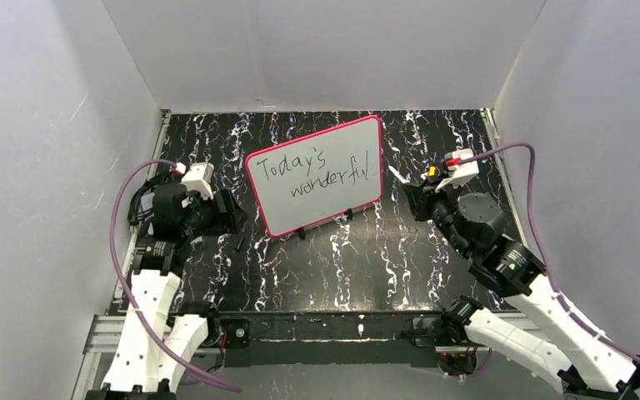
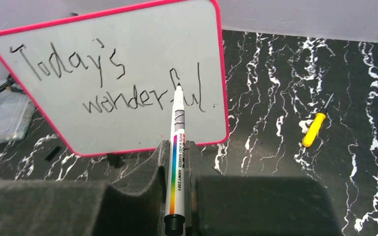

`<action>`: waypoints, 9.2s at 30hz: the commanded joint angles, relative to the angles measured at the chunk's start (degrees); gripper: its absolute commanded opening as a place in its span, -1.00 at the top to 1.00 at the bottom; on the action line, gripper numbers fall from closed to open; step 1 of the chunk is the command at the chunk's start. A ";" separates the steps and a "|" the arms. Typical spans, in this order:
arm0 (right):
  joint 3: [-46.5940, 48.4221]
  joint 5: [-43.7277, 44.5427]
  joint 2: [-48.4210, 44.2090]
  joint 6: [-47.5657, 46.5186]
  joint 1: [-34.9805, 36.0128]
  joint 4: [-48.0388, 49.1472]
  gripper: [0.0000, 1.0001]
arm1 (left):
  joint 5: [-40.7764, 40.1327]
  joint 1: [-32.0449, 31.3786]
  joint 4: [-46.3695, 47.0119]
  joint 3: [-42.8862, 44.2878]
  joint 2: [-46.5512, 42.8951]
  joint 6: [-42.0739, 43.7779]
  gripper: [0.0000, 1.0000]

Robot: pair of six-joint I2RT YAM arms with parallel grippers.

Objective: Write a sentence on the whiteboard
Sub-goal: Write a sentence on the whiteboard, then close the whiteboard marker at the center of the board.

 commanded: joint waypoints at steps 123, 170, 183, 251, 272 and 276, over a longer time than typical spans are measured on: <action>19.36 -57.41 20.21 5.57 -0.13 -30.83 0.97 | 1.33 -49.12 0.38 1.79 9.95 17.77 1.00; 10.33 -64.82 23.53 7.76 -0.10 -22.87 0.97 | 3.65 -55.88 2.85 0.63 10.59 18.13 1.00; 8.00 -67.67 24.32 8.14 0.07 -21.24 0.97 | 2.91 -57.56 5.07 0.94 10.17 18.10 1.00; -11.48 -57.00 6.12 35.02 0.15 27.08 0.97 | -28.01 -59.55 4.86 5.69 -6.97 -27.17 -0.67; -5.77 -48.20 5.27 28.77 0.23 14.76 0.97 | -32.40 -58.18 3.66 11.82 3.88 -25.17 -0.49; -5.56 -51.68 5.29 29.37 0.24 15.13 0.97 | -22.34 -50.87 5.21 10.19 2.42 -24.05 -0.58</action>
